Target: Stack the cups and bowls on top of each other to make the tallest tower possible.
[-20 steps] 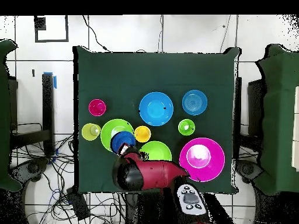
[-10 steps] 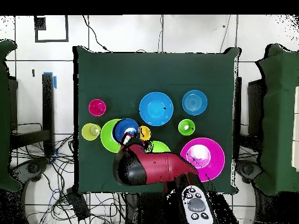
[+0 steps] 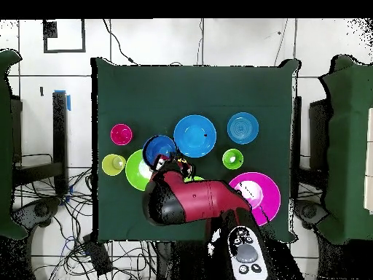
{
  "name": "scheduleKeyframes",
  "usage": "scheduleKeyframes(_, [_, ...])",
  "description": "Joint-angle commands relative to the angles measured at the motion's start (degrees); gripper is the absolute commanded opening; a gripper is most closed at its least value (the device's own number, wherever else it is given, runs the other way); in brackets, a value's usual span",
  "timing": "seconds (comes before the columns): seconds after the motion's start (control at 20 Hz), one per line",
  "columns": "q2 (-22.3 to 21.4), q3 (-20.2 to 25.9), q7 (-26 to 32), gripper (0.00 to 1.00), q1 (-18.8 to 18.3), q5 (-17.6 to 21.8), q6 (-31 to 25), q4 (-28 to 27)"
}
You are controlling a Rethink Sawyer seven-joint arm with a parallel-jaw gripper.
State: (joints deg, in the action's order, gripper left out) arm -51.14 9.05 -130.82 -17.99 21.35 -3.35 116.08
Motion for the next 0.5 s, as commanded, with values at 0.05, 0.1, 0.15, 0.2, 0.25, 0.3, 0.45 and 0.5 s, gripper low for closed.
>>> scheduleKeyframes(0.05, [1.9,3.1,3.4,0.0,0.4,6.4,0.1,-3.2])
scheduleKeyframes(0.1, [1.5,3.1,3.1,0.0,0.4,6.5,-0.2,-2.9])
scheduleKeyframes(0.15, [1.1,3.1,2.8,0.0,0.2,6.8,-0.3,-2.6])
scheduleKeyframes(0.2, [0.5,3.0,2.6,0.0,0.1,7.0,-0.3,-2.2])
scheduleKeyframes(0.25, [0.2,2.7,2.4,0.0,0.0,7.5,0.1,-2.1])
scheduleKeyframes(0.3, [-0.1,2.4,2.3,0.0,0.0,8.0,0.4,-1.9])
scheduleKeyframes(0.45, [0.1,2.1,2.2,0.0,-0.8,9.4,1.4,-1.9])
scheduleKeyframes(0.5, [0.1,2.3,2.2,0.0,-1.2,9.6,1.4,-1.7])
